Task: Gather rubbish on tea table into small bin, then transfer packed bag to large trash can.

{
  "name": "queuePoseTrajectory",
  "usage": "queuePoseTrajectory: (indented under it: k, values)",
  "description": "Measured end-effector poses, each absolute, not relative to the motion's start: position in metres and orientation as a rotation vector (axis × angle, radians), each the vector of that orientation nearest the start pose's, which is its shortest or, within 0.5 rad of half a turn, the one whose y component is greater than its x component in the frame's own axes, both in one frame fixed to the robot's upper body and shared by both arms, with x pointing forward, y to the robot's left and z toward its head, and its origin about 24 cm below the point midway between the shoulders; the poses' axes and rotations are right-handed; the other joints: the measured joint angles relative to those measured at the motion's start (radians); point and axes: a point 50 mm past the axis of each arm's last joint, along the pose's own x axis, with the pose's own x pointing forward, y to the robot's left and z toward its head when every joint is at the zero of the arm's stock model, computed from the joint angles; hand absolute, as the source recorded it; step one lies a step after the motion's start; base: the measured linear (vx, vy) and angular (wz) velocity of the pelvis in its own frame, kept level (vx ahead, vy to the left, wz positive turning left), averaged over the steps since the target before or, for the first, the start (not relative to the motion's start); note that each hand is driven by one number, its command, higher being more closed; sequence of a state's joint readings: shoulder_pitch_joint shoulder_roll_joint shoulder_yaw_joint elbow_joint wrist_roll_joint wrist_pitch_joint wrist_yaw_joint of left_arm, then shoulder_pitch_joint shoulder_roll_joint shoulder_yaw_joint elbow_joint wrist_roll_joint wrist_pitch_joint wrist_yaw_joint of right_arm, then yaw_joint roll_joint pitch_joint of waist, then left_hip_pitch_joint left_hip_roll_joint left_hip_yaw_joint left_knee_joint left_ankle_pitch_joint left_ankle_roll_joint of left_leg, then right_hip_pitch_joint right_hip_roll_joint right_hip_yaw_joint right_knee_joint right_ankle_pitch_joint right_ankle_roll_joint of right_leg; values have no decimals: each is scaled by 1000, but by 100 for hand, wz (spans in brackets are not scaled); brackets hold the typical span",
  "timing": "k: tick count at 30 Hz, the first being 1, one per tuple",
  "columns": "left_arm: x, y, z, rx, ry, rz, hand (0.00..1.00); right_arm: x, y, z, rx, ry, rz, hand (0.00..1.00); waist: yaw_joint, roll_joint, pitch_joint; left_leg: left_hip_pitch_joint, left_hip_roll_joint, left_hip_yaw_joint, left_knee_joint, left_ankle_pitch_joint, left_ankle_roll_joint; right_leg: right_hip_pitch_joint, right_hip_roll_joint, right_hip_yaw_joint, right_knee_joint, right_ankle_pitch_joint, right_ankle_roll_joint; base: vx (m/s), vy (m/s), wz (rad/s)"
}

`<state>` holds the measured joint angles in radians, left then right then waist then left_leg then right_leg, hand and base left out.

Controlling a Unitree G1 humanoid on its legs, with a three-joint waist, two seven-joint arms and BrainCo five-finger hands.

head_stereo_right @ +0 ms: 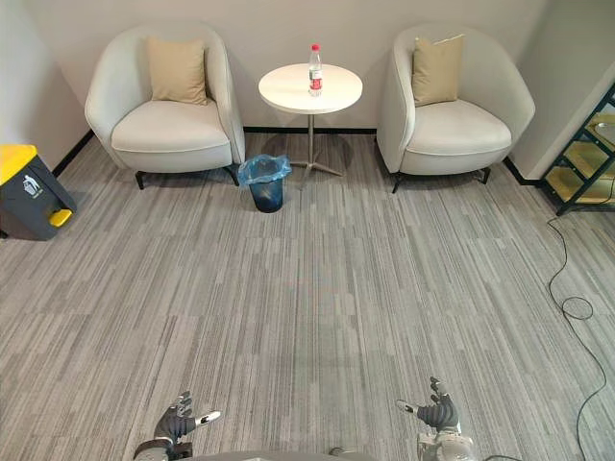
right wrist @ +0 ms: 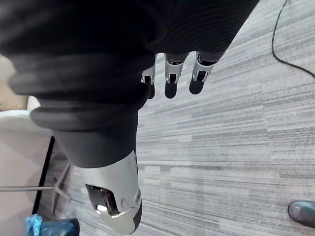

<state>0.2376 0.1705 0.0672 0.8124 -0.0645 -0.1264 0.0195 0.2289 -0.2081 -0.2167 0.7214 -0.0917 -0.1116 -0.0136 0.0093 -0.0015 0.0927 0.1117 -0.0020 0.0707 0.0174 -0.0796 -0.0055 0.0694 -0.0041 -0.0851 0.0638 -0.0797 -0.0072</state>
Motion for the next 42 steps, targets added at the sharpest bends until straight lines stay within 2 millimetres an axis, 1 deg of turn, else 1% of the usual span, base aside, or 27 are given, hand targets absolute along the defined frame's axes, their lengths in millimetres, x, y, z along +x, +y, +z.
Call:
queuePoseTrajectory:
  k: [4, 8, 14, 18, 19, 21, 22, 23, 24, 25, 26, 27, 28, 29, 30, 31, 32, 33, 34, 35, 36, 37, 38, 39, 40, 41, 42]
  values:
    - [88, 233, -138, 101, 907, 228, 0, 102, -270, -117, -244, 832, -271, 0, -7, 3, 0, 4, 1, -1, 0, -4, -6, 4, 0, -1, 1, 0, 1, -11, -1, 0]
    - [80, 234, -139, 99, 928, 221, 0, 100, -271, -117, -231, 836, -282, 0, -22, 3, 0, 7, 2, 0, 1, -6, -10, -1, 0, -1, 3, 0, 0, -63, -3, 0]
    - [80, 234, -139, 97, 929, 223, 0, 93, -273, -119, -172, 849, -328, 0, -23, 5, 0, 3, 5, 10, 0, -10, -14, -8, 3, 6, 2, 0, 0, -32, -4, -4]
    - [87, 234, -136, 98, 898, 221, 0, 97, -272, -119, -135, 833, -354, 0, -24, 8, 1, -31, 9, 19, 3, -10, -13, -43, 7, 12, 6, 0, 0, 11, -10, -6]
    - [89, 234, -135, 98, 894, 222, 0, 101, -272, -118, -125, 822, -358, 0, -24, 10, 4, -36, 10, 22, 6, -15, -10, -49, 8, 15, 7, 0, 0, 46, -3, -13]
    - [90, 234, -134, 91, 886, 230, 0, 104, -270, -120, -105, 825, -374, 0, -21, 13, 5, -51, 17, 41, 29, -38, -9, -62, 14, 32, 13, -3, 3, 47, 3, -25]
    - [92, 233, -133, 90, 874, 231, 0, 108, -269, -120, -98, 821, -375, 0, -18, 15, 7, -64, 19, 48, 46, -52, -3, -77, 16, 38, 28, -18, 6, 57, 2, -20]
    - [96, 233, -130, 90, 854, 231, 0, 113, -268, -119, -96, 808, -373, 0, -18, 16, 9, -88, 18, 50, 75, -77, 0, -111, 11, 40, 85, -55, 13, 81, 10, -13]
    - [101, 232, -127, 80, 829, 241, 0, 118, -268, -117, -95, 795, -373, 0, -17, 14, 12, -113, 10, 55, 112, -106, 7, -163, -3, 42, 181, -110, 28, 75, 15, -3]
    - [103, 232, -126, 75, 819, 245, 0, 121, -268, -117, -94, 787, -373, 0, -18, 12, 16, -123, 3, 56, 133, -122, 13, -186, -15, 42, 233, -142, 46, 90, 32, 0]
    - [105, 231, -125, 70, 807, 245, 0, 122, -268, -117, -86, 785, -377, 0, -23, 1, 29, -135, -10, 56, 165, -162, 30, -228, -37, 33, 350, -191, 89, 85, 34, -4]
    - [107, 230, -125, 70, 805, 243, 0, 121, -267, -117, -83, 789, -377, 0, -22, 2, 34, -129, -17, 51, 175, -181, 40, -274, -56, 15, 463, -198, 98, 174, 29, 11]
    - [111, 230, -124, 77, 798, 232, 0, 123, -264, -117, -75, 784, -375, 0, -27, 14, 47, -109, -18, 34, 195, -202, 53, -351, -81, -16, 639, -190, 113, 207, 11, 21]
    - [113, 229, -123, 81, 792, 226, 0, 120, -262, -119, -65, 795, -376, 0, -33, 5, 58, -98, -17, 25, 201, -214, 59, -375, -90, -29, 693, -201, 108, 328, -8, 31]
    - [116, 230, -122, 86, 787, 225, 0, 119, -258, -121, -41, 803, -379, 0, -36, 16, 74, -61, -12, 18, 195, -232, 61, -408, -107, -57, 723, -230, 95, 379, -29, 20]
    - [122, 230, -120, 90, 772, 226, 0, 123, -258, -120, -40, 795, -377, 0, -39, 6, 97, -27, 5, 16, 192, -254, 54, -442, -116, -94, 702, -234, 86, 393, -41, 12]
    - [126, 230, -119, 94, 764, 224, 0, 125, -259, -119, -37, 788, -377, 0, -43, 17, 104, -14, 20, 15, 191, -264, 45, -464, -117, -115, 674, -232, 84, 536, -95, 14]
    - [133, 231, -116, 98, 744, 225, 0, 131, -258, -117, -39, 774, -371, 0, -52, 28, 119, 16, 52, 9, 178, -276, 25, -509, -114, -160, 591, -221, 84, 500, -100, 13]
    - [140, 232, -113, 99, 724, 223, 0, 134, -258, -116, -40, 766, -369, 0, -55, 23, 129, 52, 73, 7, 152, -281, 15, -542, -112, -184, 521, -187, 78, 659, -164, 26]
    - [148, 233, -110, 103, 702, 221, 0, 136, -259, -115, -43, 758, -369, 0, -65, 33, 136, 92, 101, 3, 111, -283, -6, -578, -104, -197, 432, -112, 56, 653, -204, 37]
    - [151, 233, -109, 104, 696, 219, 0, 136, -260, -114, -49, 757, -377, 0, -76, 15, 130, 112, 118, -8, 113, -284, -24, -589, -101, -196, 424, -21, 35, 534, -180, 44]
    - [153, 232, -108, 104, 690, 216, 0, 134, -261, -114, -54, 759, -383, 0, -82, 16, 127, 114, 129, -17, 131, -283, -44, -587, -97, -199, 443, 16, -26, 737, -284, 32]
    - [159, 228, -107, 101, 675, 199, 0, 143, -262, -107, -61, 716, -383, 0, -82, 26, 129, 84, 162, -17, 241, -243, -117, -584, -92, -217, 524, -63, -58, 604, -242, 16]
    - [161, 226, -107, 97, 671, 196, 0, 146, -263, -104, -64, 701, -381, 0, -84, 27, 130, 64, 163, -15, 315, -205, -141, -567, -91, -219, 539, -91, -67, 911, -347, 2]
    - [161, 222, -108, 85, 673, 195, 0, 149, -263, -101, -71, 682, -374, 0, -83, 32, 134, 20, 171, -12, 457, -120, -138, -511, -80, -219, 523, -124, -76, 912, -314, -9]
    - [156, 217, -111, 67, 684, 193, 0, 154, -262, -98, -90, 658, -352, 0, -75, 43, 151, -68, 212, -9, 746, 14, -141, -359, -32, -214, 418, -145, -78, 910, -293, -15]
    - [154, 217, -111, 67, 686, 194, 0, 157, -260, -97, -94, 651, -339, 0, -74, 50, 154, -108, 229, 2, 859, -15, -112, -299, -10, -205, 369, -147, -80, 739, -217, -26]
